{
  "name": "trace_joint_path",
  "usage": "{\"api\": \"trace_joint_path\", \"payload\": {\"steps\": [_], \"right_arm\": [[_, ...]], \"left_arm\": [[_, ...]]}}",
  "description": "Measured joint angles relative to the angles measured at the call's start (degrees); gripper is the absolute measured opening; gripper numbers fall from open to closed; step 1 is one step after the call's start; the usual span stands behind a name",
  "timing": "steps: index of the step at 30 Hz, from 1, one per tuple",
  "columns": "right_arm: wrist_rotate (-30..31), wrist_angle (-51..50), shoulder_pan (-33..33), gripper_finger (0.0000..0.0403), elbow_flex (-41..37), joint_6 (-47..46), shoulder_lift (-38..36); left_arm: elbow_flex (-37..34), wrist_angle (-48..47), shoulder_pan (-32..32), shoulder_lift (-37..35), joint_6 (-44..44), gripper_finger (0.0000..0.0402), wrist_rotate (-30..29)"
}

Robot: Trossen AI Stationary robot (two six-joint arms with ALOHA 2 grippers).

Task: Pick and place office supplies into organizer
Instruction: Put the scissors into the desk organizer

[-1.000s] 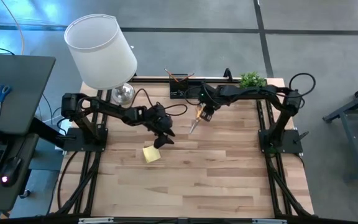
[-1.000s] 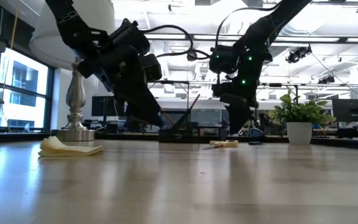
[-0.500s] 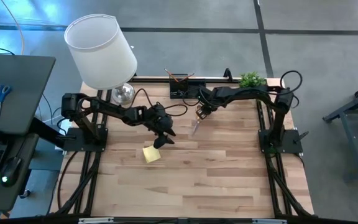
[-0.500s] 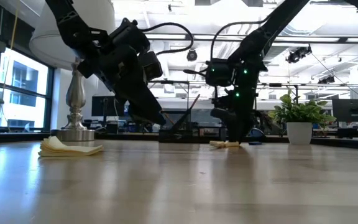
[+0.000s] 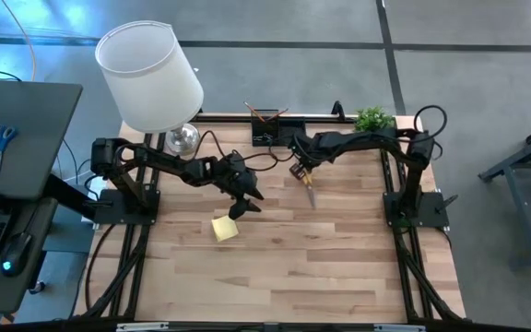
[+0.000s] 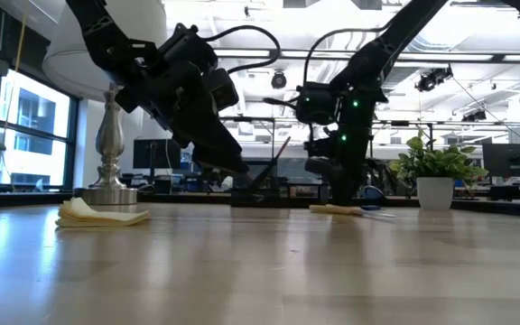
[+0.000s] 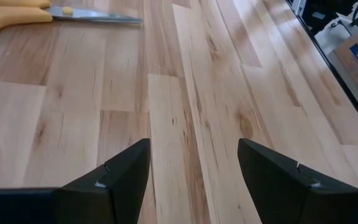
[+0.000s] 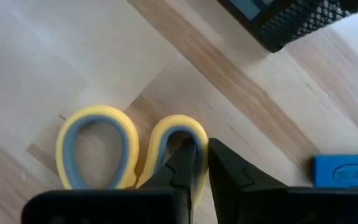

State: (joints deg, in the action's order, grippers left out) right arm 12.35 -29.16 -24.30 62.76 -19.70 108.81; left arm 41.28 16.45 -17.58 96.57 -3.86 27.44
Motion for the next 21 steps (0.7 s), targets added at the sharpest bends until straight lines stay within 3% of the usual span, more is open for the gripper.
{"api": "trace_joint_path", "payload": {"steps": [6,11,16,21], "right_arm": [[4.3,0.2,3.0,0.0007,-0.3,2.5,-1.6],[9.7,5.9,6.2,0.0005,-0.2,7.5,-8.1],[10.8,21.9,6.7,0.0003,-0.1,15.2,-14.4],[14.0,42.3,5.2,0.0003,-0.1,27.6,-14.6]], "left_arm": [[0.0,-0.8,0.0,0.0,0.0,0.0232,0.2],[0.0,-4.1,-0.7,-2.7,2.2,0.0232,0.0],[0.1,-9.6,-3.1,-12.8,3.6,0.0232,-0.1],[0.1,-14.2,-3.9,-24.4,4.6,0.0232,-3.1]]}}
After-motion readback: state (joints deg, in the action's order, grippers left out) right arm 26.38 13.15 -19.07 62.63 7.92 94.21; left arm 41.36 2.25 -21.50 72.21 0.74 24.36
